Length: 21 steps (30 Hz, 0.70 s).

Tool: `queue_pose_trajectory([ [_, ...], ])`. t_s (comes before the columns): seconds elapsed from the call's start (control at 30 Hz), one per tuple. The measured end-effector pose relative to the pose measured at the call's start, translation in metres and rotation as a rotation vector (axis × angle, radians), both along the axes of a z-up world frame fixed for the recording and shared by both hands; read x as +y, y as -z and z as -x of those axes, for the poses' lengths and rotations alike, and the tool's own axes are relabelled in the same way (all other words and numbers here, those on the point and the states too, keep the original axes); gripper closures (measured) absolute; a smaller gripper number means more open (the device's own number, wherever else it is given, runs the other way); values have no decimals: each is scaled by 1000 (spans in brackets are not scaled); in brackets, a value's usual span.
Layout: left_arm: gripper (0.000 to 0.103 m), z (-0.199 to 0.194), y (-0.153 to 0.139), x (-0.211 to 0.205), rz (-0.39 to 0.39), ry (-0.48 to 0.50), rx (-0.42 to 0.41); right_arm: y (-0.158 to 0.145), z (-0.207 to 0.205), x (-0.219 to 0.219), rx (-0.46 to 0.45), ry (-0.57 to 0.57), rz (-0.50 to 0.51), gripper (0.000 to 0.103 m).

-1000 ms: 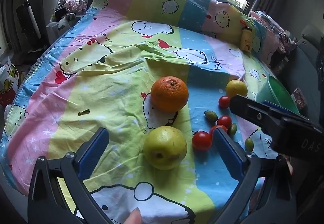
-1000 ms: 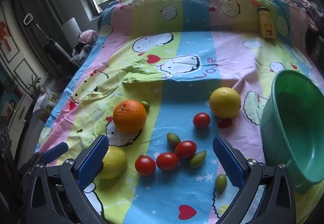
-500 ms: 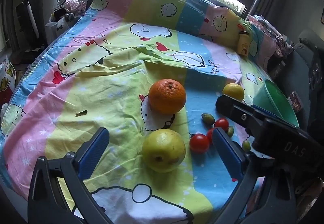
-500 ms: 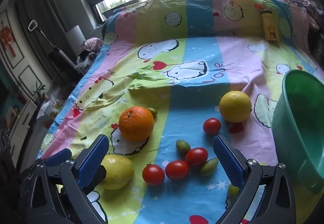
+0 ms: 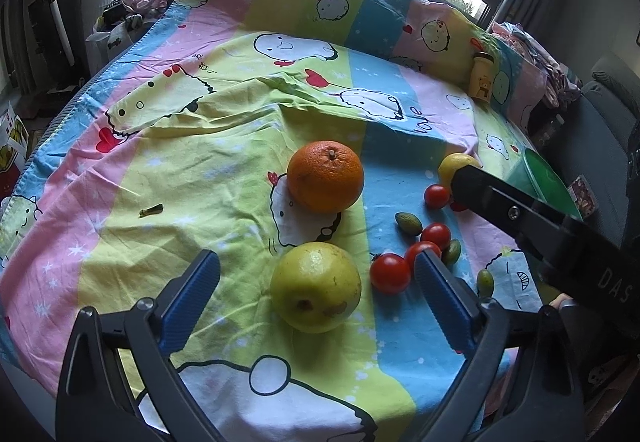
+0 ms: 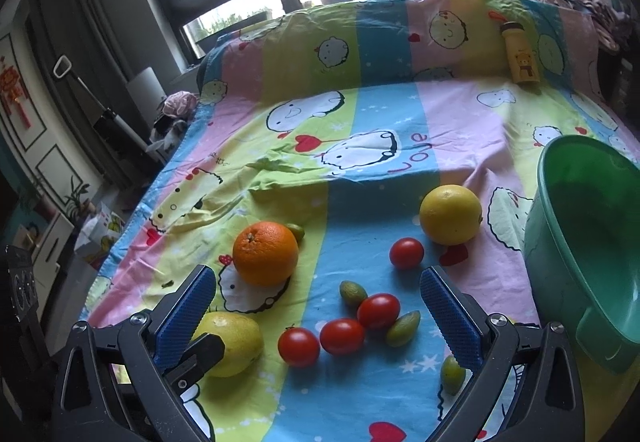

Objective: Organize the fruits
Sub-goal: 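Move the right gripper toward the yellow-green pomelo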

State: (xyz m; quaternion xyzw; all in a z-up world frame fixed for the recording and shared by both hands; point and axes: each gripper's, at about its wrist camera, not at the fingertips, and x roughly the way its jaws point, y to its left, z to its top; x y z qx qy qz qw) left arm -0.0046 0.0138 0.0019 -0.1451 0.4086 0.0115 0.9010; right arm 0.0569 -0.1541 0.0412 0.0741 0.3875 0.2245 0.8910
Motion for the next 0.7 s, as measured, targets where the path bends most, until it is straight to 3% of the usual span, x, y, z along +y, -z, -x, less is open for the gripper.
queue_pose_trajectory([
  [0.17,7,0,2,1,12,6,12,1,0,-1,10,-5,-10,0],
  [0.37,13,0,2,0,39,21,23,3,0,2,44,-28,-34,6],
  [0.47,13,-1,3,0,50,24,33,3,0,2,61,-34,-39,13],
  [0.7,16,-1,3,0,74,34,35,5,-1,4,101,-59,-64,17],
])
